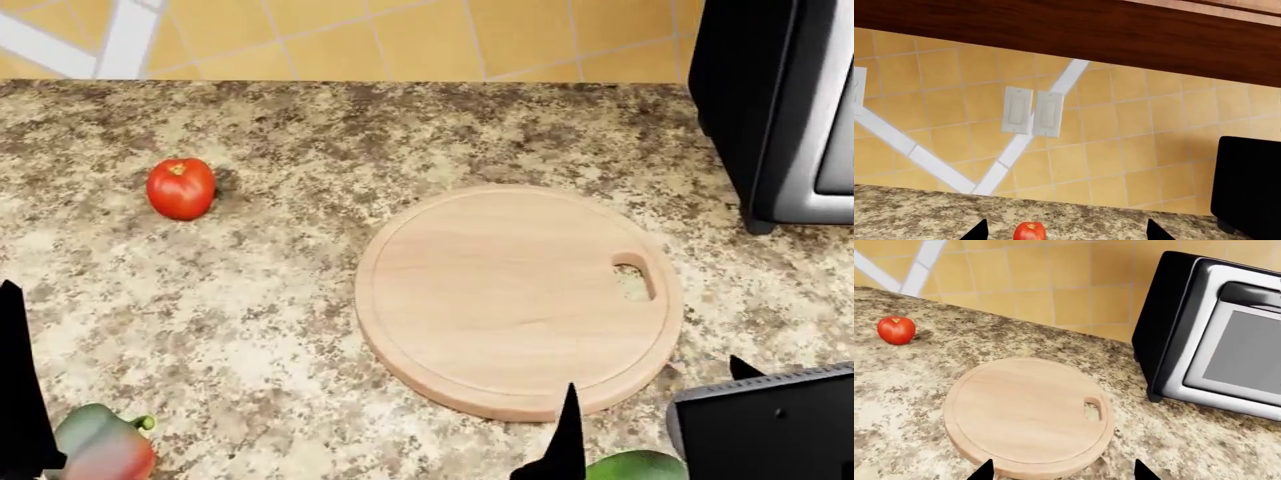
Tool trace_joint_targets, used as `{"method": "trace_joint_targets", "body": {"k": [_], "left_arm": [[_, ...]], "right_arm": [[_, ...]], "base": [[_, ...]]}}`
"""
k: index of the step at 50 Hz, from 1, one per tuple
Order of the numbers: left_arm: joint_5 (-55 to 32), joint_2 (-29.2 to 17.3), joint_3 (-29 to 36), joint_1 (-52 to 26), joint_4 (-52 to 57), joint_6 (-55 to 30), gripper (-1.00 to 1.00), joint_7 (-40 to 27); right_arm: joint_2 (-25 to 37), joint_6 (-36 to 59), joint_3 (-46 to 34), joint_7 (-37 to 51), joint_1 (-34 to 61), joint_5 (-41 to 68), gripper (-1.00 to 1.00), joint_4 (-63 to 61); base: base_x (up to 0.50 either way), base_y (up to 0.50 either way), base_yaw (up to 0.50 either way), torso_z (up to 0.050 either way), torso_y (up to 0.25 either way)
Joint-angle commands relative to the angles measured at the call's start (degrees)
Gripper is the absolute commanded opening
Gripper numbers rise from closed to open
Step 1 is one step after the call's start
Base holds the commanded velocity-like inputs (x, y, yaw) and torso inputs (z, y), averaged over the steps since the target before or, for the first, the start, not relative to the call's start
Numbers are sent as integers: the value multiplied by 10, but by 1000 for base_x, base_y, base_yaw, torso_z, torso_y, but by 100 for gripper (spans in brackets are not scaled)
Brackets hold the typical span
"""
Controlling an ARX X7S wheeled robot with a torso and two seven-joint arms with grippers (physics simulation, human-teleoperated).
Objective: Place the avocado, onion, tomato and bell pepper on the cutting board.
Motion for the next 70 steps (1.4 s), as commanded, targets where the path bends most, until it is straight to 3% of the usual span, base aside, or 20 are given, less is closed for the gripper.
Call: {"method": "trace_joint_targets", "body": {"k": [1, 12, 26, 36, 52, 70], "left_arm": [[-6, -4, -2, 15, 11, 5, 100, -5], [-12, -7, 4, 18, 14, 8, 100, -8], [-14, -13, 8, 13, 14, 13, 100, -12], [-9, -11, 7, 24, 20, 23, 100, -21], [-26, -26, 7, 30, 33, 22, 100, -34], [-43, -42, 8, 43, 43, 29, 100, -50]], "right_arm": [[73, -19, 23, 85, -49, 141, 100, -17], [51, -5, 49, 65, -130, 93, 100, -19], [-20, 46, -4, -9, -114, -38, 100, 33], [-36, 62, -28, -74, -92, -113, 100, 66], [-70, 30, -59, -158, -140, -239, 100, 109], [-83, -1, -84, -201, -163, -299, 100, 149]], "base": [[0, 0, 0, 0, 0], [0, 0, 0, 0, 0], [0, 0, 0, 0, 0], [0, 0, 0, 0, 0], [0, 0, 0, 0, 0], [0, 0, 0, 0, 0]]}}
